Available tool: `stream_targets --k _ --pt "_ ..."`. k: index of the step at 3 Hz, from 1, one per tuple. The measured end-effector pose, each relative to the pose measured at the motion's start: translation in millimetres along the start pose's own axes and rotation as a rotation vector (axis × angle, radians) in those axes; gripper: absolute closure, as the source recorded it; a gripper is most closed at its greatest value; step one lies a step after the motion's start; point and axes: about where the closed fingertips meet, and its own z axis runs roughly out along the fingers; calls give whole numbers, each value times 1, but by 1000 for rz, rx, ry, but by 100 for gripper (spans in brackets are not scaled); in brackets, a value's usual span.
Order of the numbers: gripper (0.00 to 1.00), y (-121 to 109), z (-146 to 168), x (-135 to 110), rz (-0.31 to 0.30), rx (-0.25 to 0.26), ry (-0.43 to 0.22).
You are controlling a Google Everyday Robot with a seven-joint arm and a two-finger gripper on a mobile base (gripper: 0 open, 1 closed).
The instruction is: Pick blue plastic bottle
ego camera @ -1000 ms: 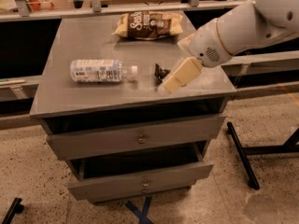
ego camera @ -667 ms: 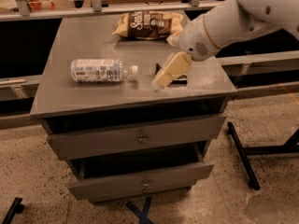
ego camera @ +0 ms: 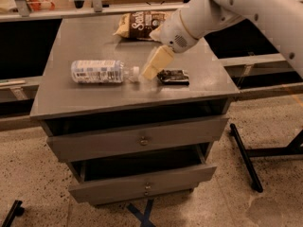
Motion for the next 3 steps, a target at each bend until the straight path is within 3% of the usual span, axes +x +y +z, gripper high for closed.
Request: stream_targets --k 2,3 --pt "0 -17 54 -31 -44 -39 44" --pt "0 -18 79 -35 -48 -70 66"
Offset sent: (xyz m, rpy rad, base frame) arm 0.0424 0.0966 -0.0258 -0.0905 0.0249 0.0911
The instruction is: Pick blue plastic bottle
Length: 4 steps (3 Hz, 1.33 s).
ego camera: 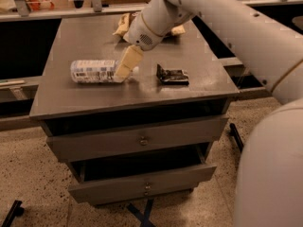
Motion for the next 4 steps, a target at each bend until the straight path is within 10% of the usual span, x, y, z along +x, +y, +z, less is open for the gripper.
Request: stream_targets --k 3,4 --pt "28 6 51 13 51 -70 79" --pt "59 4 42 9 88 -80 62"
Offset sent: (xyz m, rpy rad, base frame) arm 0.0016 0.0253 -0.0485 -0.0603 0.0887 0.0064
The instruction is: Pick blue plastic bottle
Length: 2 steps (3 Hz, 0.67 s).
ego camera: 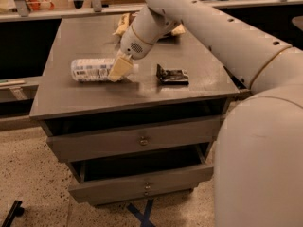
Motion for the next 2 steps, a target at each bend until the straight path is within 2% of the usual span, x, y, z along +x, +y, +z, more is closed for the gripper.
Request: stream_targets --k 1,2 --pt "90 -9 -32 -8 10 27 -46" --pt "100 -13 -50 -9 14 41 -61"
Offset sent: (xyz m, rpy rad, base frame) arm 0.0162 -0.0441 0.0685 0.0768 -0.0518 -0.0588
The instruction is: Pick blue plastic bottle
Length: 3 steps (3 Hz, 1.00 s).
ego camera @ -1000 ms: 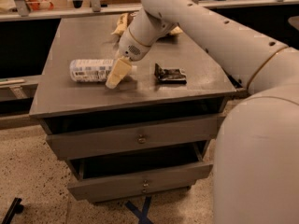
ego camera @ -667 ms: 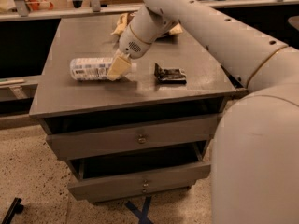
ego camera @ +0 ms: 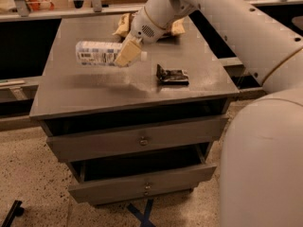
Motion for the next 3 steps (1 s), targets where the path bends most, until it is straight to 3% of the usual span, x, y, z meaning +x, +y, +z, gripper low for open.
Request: stream_targets --k 1,3 --pt "100 -6 -16 7 7 23 14" --pt "100 -22 -59 35 -17 15 -60"
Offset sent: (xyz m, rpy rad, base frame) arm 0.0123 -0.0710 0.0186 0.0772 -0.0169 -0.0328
